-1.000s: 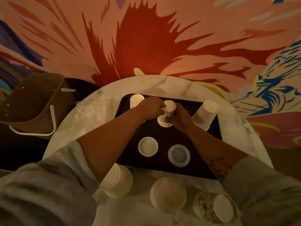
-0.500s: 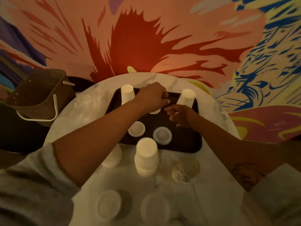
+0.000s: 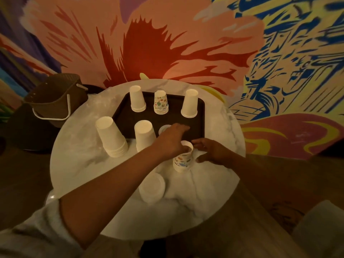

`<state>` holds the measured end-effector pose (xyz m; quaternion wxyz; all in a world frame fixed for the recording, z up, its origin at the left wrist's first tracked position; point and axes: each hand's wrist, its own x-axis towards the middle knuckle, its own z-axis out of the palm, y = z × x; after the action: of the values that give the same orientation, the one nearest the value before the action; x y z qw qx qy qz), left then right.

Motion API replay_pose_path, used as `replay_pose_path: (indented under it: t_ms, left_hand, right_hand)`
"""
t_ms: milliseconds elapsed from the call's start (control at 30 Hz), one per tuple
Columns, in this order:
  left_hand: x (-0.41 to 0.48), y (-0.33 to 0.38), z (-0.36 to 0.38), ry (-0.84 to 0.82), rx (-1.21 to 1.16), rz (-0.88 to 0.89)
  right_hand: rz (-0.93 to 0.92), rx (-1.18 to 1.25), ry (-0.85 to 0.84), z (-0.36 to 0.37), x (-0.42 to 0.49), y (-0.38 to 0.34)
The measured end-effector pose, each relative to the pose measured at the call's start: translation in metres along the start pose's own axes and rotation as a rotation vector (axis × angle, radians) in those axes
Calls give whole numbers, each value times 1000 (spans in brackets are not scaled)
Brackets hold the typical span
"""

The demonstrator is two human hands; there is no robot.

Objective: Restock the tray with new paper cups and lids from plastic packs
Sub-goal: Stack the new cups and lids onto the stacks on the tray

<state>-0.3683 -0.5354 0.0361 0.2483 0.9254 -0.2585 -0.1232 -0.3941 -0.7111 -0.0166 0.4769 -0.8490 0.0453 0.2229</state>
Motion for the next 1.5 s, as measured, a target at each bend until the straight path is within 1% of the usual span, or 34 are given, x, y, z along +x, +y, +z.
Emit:
replay_pose_path:
  t_ms: [133,300,400,567,933,1067,1200,1333,1500]
  left_hand:
    - [-10,-10,27,3,-167,-187]
    - [-14,-9,44,77,-304,-239]
    - [-10,-12,51,99,-301,-262]
    - [-5,-12,52,103,-284,-229]
    - [3,-13,31,118,-241,-165]
    - [13,-8,7,134,-219,-135]
    - [26,-2,-23,145,-235,-121]
    - [43,-3,-53,118,-216,-94]
    - [69,-19,-88,120,-237,-43]
  right_hand:
    - [-108,19,74,23,-3,11]
    - [-194,10,170,42,5,14]
    - [-224,8,216,47,8,18]
    - [-248,-2,263,47,11,23]
    - [-272,71,235,29,8,5]
    - [-292,51,224,9,9,-16]
    - [-313,90,196,-11,13,-40]
    - [-312,70,231,-27,26,-61]
    - [-341,110,275,-36,51,-89]
